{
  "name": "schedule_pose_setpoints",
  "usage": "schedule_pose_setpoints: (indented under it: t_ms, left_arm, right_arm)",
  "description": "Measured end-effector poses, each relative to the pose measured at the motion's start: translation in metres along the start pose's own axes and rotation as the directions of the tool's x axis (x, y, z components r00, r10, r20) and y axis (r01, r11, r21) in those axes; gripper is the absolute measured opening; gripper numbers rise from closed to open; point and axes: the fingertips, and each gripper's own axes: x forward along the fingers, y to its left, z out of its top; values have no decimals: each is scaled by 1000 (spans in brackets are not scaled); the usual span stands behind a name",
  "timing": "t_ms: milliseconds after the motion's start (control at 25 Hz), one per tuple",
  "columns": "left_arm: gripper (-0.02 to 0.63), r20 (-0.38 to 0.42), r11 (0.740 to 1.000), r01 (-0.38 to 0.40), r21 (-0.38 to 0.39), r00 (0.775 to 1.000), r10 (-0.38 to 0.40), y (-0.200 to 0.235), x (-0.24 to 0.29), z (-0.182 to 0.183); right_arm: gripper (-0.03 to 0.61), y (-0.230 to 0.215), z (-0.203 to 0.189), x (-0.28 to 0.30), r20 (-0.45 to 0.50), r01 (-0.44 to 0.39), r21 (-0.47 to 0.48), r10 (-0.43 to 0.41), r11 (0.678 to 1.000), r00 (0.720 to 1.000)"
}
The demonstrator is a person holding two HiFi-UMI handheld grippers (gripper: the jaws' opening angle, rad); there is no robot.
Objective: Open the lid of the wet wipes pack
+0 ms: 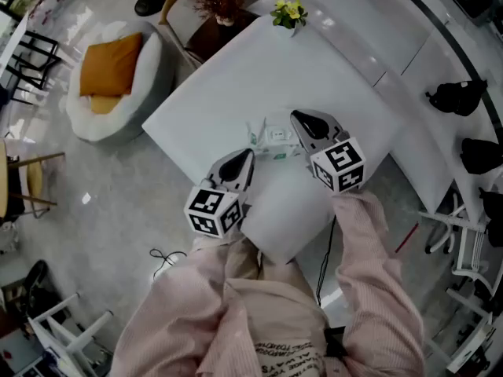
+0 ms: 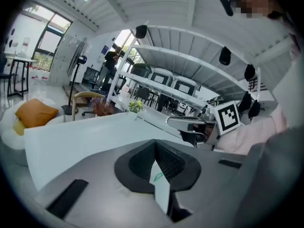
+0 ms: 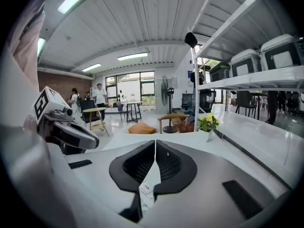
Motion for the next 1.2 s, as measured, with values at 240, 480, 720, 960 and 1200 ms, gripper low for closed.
schedule_pose_setpoints:
  t_ms: [240, 480, 720, 960, 1200]
  left_arm:
    - [0, 72, 998, -5, 56, 997, 1, -14, -35, 43]
    - [0, 126, 994, 1, 108, 992, -15, -26, -56, 75]
    - [0, 166, 988, 9, 155, 986, -35, -39, -78, 99]
    - [-1, 213, 984, 11, 179, 976, -50, -47, -95, 116]
    - [0, 257, 980, -3, 197, 965, -49, -53, -108, 132]
  right_arm:
    - [2, 18, 30, -40, 76, 40, 78, -46, 996, 996]
    - [0, 28, 55, -75, 143, 88, 144, -108, 986, 984]
    - [0, 39, 76, -109, 207, 122, 190, -161, 974, 965]
    - [0, 43, 91, -139, 268, 162, 225, -221, 961, 938]
    - [0, 47, 103, -161, 311, 188, 231, -255, 955, 916]
